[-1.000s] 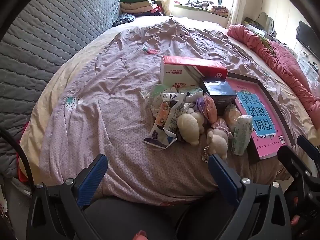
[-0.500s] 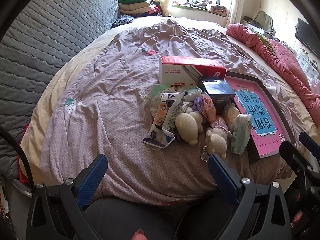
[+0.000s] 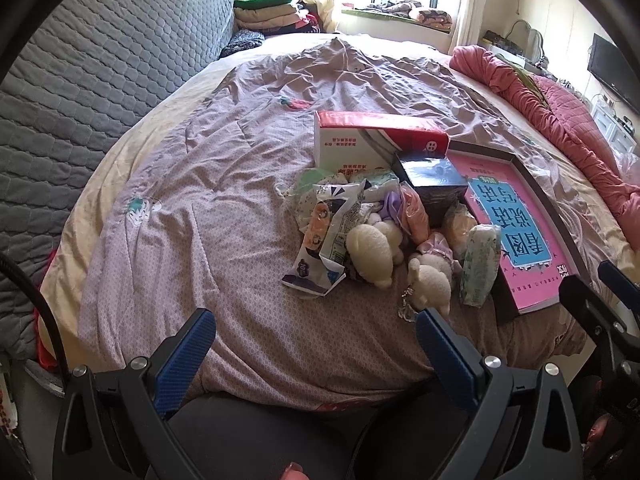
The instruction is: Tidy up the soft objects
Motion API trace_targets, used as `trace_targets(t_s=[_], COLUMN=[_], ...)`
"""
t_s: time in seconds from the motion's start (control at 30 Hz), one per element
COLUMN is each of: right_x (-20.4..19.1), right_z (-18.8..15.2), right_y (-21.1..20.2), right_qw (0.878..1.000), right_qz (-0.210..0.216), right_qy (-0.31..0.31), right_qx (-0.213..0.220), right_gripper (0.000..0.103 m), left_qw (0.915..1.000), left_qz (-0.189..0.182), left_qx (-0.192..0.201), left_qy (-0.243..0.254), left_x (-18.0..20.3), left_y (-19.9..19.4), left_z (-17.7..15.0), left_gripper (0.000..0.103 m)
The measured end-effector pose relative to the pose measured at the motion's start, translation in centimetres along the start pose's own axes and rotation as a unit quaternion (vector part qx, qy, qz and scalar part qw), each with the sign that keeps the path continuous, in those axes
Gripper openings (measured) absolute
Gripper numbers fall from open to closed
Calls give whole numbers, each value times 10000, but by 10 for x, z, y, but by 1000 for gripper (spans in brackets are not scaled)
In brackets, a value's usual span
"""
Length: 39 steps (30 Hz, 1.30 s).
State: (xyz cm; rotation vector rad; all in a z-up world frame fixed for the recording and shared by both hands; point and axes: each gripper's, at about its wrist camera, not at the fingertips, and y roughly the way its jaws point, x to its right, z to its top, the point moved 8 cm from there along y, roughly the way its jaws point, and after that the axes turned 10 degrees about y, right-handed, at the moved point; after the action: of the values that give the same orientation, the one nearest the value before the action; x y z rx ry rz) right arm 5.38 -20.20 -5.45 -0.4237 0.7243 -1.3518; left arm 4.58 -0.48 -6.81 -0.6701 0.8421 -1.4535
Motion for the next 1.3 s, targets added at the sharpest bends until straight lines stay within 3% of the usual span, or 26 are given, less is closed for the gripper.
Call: trace_targets(t_s=[0.7,0.97,1.3], right_x=[0,3,9], right_z=[-7,-8,-7], right_y=[20,51,87], right_qw=[9998,9990,9977], right_qz=[30,8,-72], right_qy=[-40,-59,-82], right_qx=[-215,-436,-666], right_gripper=[101,101,101], left_qw=[9996,9983,9974], left_qz=[-203,-345,-370], left_qx=[27,-190,-552], left_qy=[-206,-427,-286], left_x=[-11,-27,-37], left_y=[13,38,99], left_z=[-2,-5,9], left_gripper=[101,101,101])
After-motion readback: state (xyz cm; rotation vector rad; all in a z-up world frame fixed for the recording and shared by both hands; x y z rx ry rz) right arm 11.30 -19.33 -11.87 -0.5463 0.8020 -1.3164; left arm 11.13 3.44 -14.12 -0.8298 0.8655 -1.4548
